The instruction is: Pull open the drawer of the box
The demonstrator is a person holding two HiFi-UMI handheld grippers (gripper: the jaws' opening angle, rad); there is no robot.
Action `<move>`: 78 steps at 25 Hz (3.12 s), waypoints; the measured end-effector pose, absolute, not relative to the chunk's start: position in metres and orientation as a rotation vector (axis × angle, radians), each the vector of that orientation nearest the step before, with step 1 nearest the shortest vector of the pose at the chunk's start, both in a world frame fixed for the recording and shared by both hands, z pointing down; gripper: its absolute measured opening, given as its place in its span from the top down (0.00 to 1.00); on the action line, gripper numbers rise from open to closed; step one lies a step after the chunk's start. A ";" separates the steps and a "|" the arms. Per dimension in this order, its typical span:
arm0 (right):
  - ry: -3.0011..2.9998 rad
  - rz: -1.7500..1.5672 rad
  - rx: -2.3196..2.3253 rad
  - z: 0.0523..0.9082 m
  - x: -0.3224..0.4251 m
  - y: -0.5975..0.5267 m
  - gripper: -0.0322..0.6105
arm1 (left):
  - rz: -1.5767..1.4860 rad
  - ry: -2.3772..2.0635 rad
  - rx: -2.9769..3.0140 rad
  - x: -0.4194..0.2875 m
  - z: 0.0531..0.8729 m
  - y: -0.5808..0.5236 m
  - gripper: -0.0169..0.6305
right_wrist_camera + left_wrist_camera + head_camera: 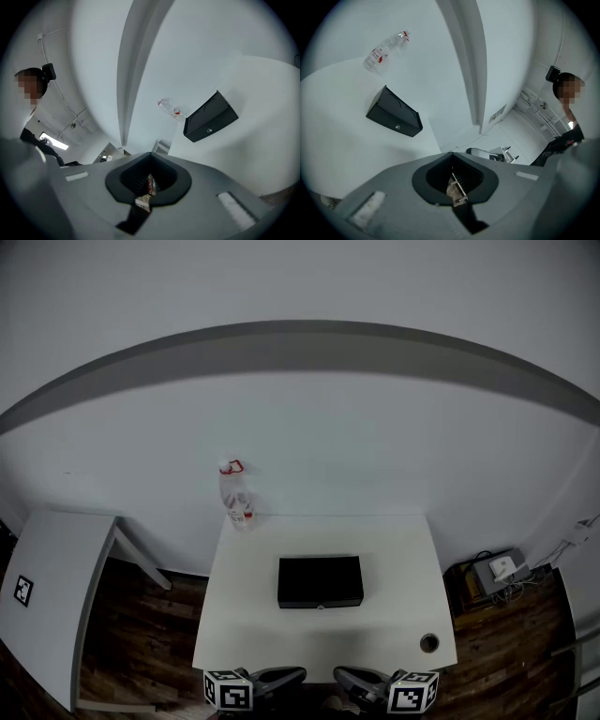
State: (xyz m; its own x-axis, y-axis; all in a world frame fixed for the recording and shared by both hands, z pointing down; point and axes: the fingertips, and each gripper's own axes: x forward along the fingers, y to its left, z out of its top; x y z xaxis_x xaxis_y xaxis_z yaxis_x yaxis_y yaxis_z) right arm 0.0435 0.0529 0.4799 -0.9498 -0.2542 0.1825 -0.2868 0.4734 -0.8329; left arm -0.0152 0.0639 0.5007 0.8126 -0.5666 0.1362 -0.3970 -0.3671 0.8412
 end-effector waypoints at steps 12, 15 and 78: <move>-2.628 1.570 0.585 0.493 0.052 0.038 0.94 | -0.171 -0.735 2.005 -0.021 0.508 0.060 0.97; -2.576 1.564 0.622 0.514 0.050 0.029 0.89 | -0.049 -0.808 2.061 -0.036 0.519 0.042 0.97; -2.115 1.715 0.989 0.676 -0.015 -0.115 0.84 | 1.122 -0.903 2.261 -0.105 0.628 -0.162 0.97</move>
